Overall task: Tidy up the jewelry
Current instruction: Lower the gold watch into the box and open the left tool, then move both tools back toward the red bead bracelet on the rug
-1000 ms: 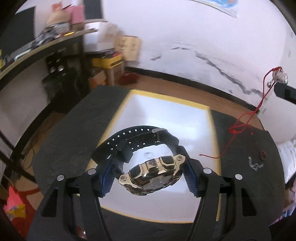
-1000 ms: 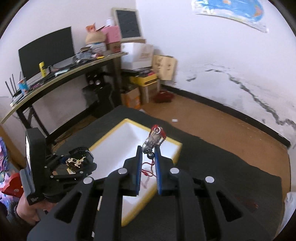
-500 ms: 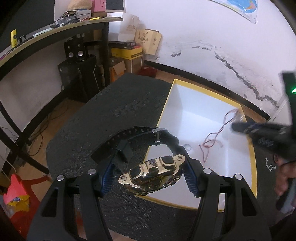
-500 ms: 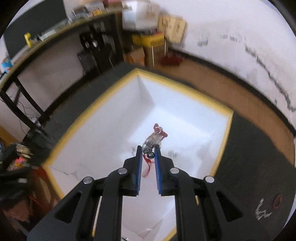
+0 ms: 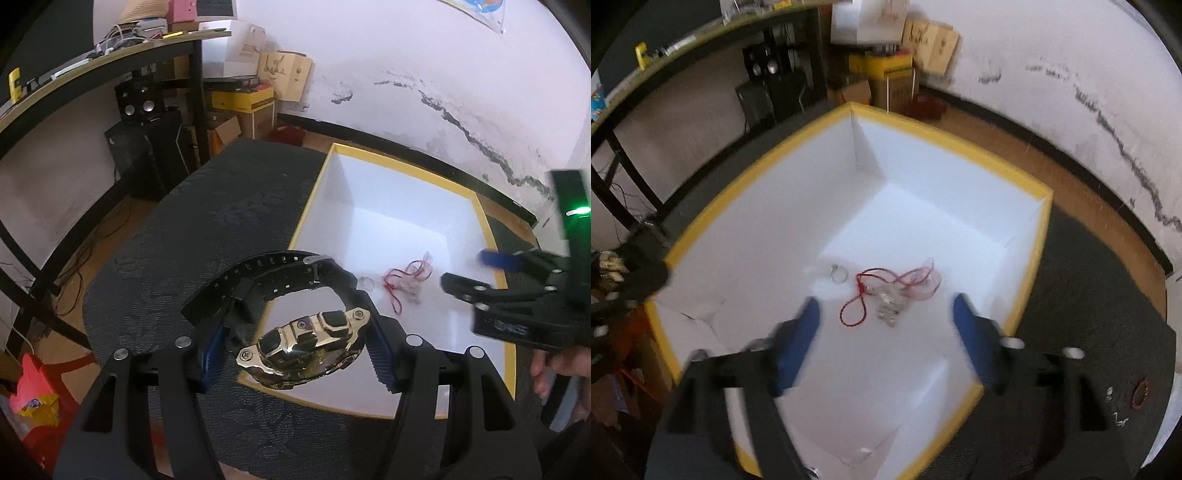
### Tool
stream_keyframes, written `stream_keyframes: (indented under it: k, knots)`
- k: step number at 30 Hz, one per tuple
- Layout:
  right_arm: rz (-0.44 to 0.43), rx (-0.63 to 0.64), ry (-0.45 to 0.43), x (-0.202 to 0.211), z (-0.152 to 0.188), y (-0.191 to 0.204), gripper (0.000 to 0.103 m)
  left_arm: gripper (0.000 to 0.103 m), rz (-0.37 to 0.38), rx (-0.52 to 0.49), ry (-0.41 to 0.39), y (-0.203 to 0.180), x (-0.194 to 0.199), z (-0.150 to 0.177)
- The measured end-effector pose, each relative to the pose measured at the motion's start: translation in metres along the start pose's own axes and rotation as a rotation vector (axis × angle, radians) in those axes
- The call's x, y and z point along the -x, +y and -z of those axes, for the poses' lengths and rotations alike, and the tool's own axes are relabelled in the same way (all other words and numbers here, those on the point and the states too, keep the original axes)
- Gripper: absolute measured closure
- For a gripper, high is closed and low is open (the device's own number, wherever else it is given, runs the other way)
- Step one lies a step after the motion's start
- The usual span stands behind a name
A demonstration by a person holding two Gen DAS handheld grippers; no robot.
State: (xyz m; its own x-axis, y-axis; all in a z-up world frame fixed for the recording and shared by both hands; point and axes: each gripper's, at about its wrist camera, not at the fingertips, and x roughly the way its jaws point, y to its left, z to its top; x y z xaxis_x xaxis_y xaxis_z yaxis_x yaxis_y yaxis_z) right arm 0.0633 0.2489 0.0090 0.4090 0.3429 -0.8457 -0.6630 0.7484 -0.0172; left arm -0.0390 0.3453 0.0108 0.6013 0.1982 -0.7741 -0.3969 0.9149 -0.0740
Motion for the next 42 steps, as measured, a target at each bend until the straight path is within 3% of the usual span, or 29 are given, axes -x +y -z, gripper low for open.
stream_keyframes:
  k: [2, 4, 11, 17, 18, 20, 28, 34, 36, 38, 42]
  knots:
    - [-0.004, -0.015, -0.043, 0.017, 0.003, -0.007, 0.026, 0.04, -0.001, -0.015, 0.004, -0.007, -0.004, -0.001]
    - [-0.014, -0.044, -0.099, 0.037, 0.009, -0.017, 0.01, 0.04, 0.005, -0.024, 0.01, -0.013, -0.009, -0.001]
    - [0.097, -0.07, -0.257, 0.09, 0.064, -0.065, 0.008, 0.04, 0.015, -0.07, 0.043, -0.042, -0.029, 0.002]
    - [0.193, -0.153, -0.299, 0.093, 0.131, -0.115, 0.008, 0.04, -0.026, -0.103, 0.078, -0.062, -0.052, 0.003]
    - [0.203, -0.183, -0.269, 0.087, 0.138, -0.125, 0.008, 0.04, -0.032, -0.11, 0.086, -0.066, -0.056, 0.003]
    - [0.182, -0.239, -0.231, 0.081, 0.143, -0.143, 0.008, 0.04, -0.05, -0.12, 0.1, -0.071, -0.064, 0.003]
    - [0.199, -0.3, -0.296, 0.102, 0.155, -0.171, 0.008, 0.04, -0.105, -0.157, 0.129, -0.088, -0.08, -0.003]
    - [0.219, -0.363, -0.324, 0.126, 0.169, -0.201, 0.008, 0.04, -0.104, -0.168, 0.134, -0.098, -0.079, 0.0]
    - [0.229, -0.388, -0.336, 0.133, 0.174, -0.21, 0.008, 0.037, -0.119, -0.174, 0.126, -0.102, -0.077, -0.002]
    - [0.237, -0.412, -0.349, 0.142, 0.18, -0.222, 0.008, 0.015, -0.15, -0.192, 0.097, -0.107, -0.071, -0.003]
    - [0.275, -0.464, -0.378, 0.161, 0.194, -0.247, 0.008, 0.011, -0.212, -0.249, 0.013, -0.119, -0.05, -0.009]
